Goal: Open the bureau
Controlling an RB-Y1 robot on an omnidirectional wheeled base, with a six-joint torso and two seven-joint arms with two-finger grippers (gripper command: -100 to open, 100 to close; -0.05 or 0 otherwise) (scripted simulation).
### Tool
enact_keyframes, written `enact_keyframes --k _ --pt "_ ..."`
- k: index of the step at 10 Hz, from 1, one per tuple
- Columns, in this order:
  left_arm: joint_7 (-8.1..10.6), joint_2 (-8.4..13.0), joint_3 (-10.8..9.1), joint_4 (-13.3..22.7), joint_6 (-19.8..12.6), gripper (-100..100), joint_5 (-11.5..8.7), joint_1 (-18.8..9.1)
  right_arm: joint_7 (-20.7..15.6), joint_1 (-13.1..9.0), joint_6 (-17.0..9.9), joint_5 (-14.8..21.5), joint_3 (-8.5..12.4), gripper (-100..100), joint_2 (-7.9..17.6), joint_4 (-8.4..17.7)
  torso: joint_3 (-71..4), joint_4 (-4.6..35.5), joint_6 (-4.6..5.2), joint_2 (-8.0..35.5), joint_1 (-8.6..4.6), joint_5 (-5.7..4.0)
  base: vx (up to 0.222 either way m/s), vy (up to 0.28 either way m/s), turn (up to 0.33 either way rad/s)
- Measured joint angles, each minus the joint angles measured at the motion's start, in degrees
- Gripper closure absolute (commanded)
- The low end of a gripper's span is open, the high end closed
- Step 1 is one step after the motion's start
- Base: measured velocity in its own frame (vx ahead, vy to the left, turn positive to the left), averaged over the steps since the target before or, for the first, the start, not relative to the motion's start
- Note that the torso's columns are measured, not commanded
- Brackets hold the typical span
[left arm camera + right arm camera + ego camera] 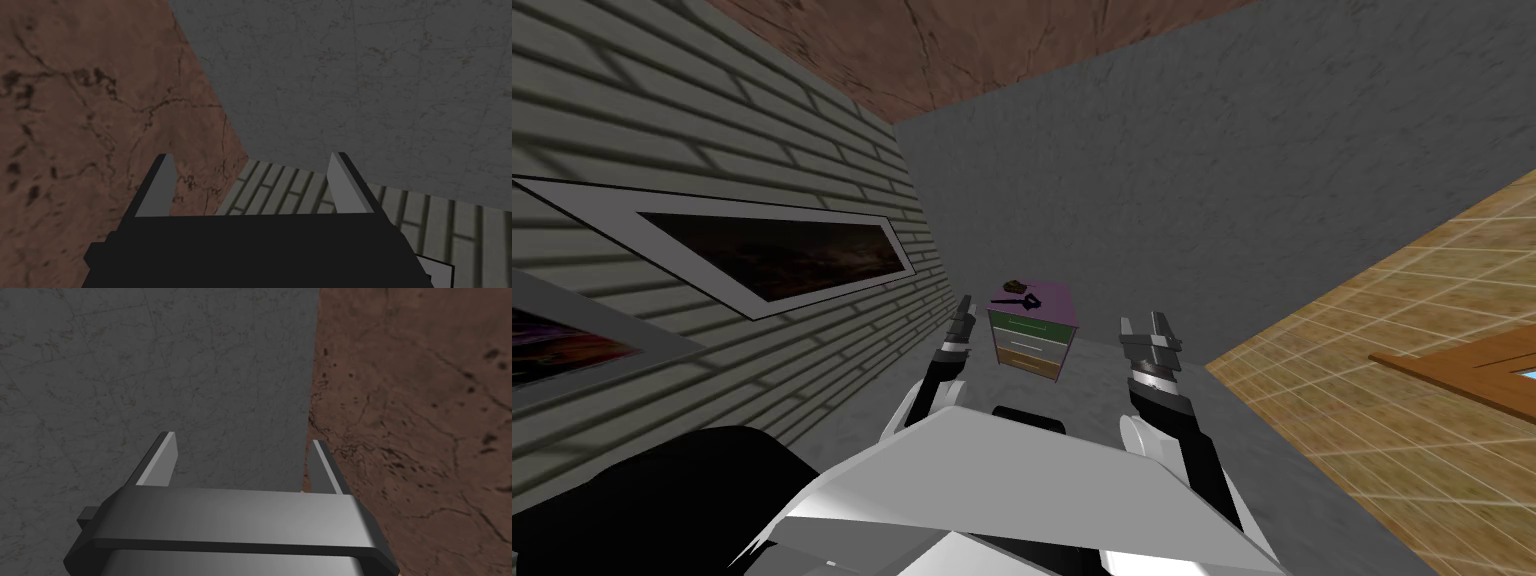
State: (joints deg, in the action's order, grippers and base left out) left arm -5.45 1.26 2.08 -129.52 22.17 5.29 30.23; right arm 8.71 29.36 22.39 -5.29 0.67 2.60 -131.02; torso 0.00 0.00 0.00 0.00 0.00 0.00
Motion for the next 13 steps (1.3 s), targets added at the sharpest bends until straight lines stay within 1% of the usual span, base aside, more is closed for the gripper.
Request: enact_keyframes --k 1,2,9,10,11,13 --pt "0.0 0.0 0.0 0.0 0.0 0 0.0 0.0 0.0 0.0 0.0 0.0 0.0 0 0.0 0.0 -4.67 2.35 0.0 2.32 0.0 0.0 0.0 0.0 0.0" --pt "0.0 0.0 0.0 0.0 0.0 0 0.0 0.0 0.0 0.0 0.0 0.0 0.0 0 0.0 0.0 -12.0 6.0 0.0 5.97 0.0 0.0 0.0 0.0 0.0" --pt "0.0 0.0 0.0 -0.02 0.01 0 0.0 0.0 0.0 0.0 0.01 0.0 0.0 0 0.0 -0.02 -70.73 35.37 0.0 35.39 0.0 0.0 0.0 0.0 0.0" --pt "0.0 0.0 0.0 -0.02 0.01 -100 0.0 0.0 0.0 0.0 0.01 0.0 0.0 0 0.0 -0.02 -79.19 39.6 0.0 39.62 0.0 0.0 0.025 -0.001 -0.016" --pt "-0.05 1.34 0.07 0.55 0.12 -100 0.05 -0.08 0.0 0.0 0.0 0.0 0.0 0 0.0 0.0 -83.17 41.48 0.0 41.49 0.01 0.01 0.04 0.001 -0.015" --pt "-0.18 3.65 -0.01 2.48 0.59 -100 0.12 -0.8 0.0 0.01 0.0 0.0 0.0 0 0.0 0.01 -84.57 42.19 0.0 42.14 0.01 0.01 0.046 -0.004 -0.014"
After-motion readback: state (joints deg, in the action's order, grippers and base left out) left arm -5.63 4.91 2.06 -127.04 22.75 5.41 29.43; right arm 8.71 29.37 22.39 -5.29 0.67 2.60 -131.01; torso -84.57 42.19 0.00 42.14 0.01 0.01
